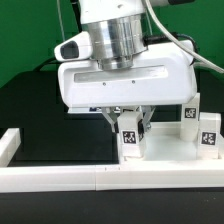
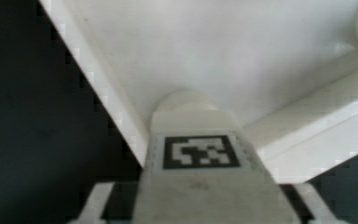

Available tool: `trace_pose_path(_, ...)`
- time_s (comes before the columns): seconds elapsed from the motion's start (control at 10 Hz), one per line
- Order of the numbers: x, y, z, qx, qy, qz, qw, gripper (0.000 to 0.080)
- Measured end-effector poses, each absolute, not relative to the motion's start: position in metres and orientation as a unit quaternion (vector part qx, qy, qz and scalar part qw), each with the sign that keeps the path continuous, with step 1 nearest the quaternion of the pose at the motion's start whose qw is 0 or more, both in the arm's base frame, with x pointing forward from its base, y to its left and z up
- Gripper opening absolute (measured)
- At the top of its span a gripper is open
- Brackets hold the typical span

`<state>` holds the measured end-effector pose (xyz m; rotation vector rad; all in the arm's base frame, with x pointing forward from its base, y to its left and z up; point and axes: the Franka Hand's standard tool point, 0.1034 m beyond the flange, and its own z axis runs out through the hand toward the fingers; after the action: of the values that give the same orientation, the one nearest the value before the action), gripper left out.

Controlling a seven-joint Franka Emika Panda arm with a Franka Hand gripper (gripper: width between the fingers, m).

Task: Assemble square table

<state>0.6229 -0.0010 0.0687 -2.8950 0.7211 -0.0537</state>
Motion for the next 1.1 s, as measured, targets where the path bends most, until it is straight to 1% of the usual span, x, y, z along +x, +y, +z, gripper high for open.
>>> trace_pose_path(0.3,0.6232,-0.0010,0.0686,-0.906,0.416,-0.008,0.081,0.0285)
trace_pose_path(0.4,0.6224,-0.0010,0.0673,-0.842,0.532,0.003,0.093,0.0285)
trace_pose_path(0.5,0.6221,-0.0008,0.0669,-0.773,0.625,0.019,0.110,0.0285)
trace_pose_path(0.6,0.6216,-0.0010,0.0668,-0.733,0.669,0.032,0.120,0.0287)
trace_pose_path(0.8,0.6218,0.0001,0.0670,-0.706,0.697,0.039,0.120,0.0288)
trace_pose_path(0.9,0.6216,0.0001,0.0666,-0.702,0.701,0.040,0.120,0.0363)
trace_pose_path(1.0,0.6215,0.0008,0.0667,-0.732,0.671,0.034,0.118,0.0363)
trace_pose_path(1.1,0.6225,0.0031,0.0673,-0.803,0.586,0.014,0.108,0.0499)
